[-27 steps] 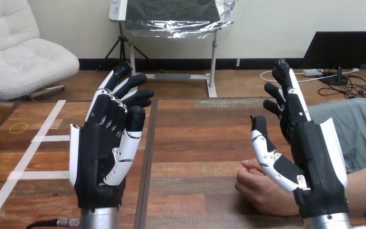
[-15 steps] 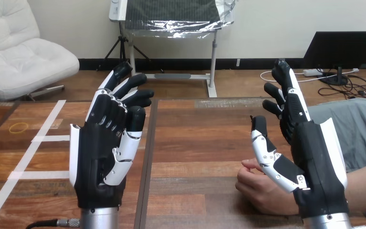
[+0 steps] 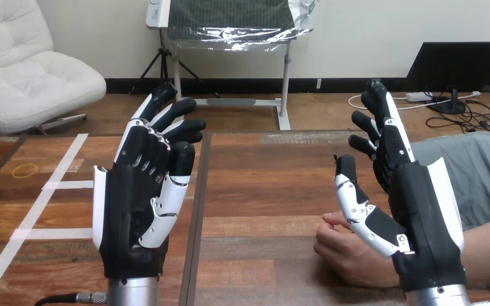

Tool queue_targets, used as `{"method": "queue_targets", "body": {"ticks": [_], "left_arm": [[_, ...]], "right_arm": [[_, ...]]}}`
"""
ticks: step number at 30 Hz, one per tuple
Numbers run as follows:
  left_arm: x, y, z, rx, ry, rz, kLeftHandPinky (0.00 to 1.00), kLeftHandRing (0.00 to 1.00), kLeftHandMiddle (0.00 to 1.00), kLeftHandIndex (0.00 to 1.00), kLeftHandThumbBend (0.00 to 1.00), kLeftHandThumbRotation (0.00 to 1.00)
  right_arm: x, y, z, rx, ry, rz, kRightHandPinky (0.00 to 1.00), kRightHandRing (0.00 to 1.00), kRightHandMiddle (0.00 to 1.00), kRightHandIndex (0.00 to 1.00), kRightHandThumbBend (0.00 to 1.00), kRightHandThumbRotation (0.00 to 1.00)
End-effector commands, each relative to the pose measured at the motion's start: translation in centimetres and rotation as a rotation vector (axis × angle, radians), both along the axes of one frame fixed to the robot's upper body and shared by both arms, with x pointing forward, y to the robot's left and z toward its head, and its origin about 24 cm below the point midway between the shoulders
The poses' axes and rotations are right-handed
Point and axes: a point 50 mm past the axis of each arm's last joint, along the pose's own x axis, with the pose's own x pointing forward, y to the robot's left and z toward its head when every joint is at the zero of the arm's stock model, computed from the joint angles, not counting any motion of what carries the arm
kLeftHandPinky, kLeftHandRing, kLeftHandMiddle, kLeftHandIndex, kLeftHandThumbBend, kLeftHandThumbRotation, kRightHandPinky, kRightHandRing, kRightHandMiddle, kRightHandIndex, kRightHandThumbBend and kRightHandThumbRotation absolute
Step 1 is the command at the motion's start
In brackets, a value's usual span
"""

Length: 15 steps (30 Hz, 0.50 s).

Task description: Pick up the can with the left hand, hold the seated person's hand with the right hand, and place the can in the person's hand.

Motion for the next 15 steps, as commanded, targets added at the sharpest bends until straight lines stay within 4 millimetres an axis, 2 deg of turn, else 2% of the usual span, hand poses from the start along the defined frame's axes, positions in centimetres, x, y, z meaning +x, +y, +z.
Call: {"method": "queue_targets", "body": {"ticks": [1,15], "left_arm": [[0.10,-0.56,1.24,-0.032,-0.073,-0.004,0.68,0.70,0.77,0.83,0.49,0.57],[0.13,-0.41,1.49,-0.026,-0.067,0.007,0.68,0.71,0.77,0.83,0.50,0.56]], "right_arm": [[0.69,0.17,1.77,0.011,-0.093,0.014,0.88,0.94,0.99,0.99,0.00,0.00],[0.70,0.21,1.84,0.011,-0.086,0.013,0.87,0.94,0.99,0.99,0.00,0.00]]}}
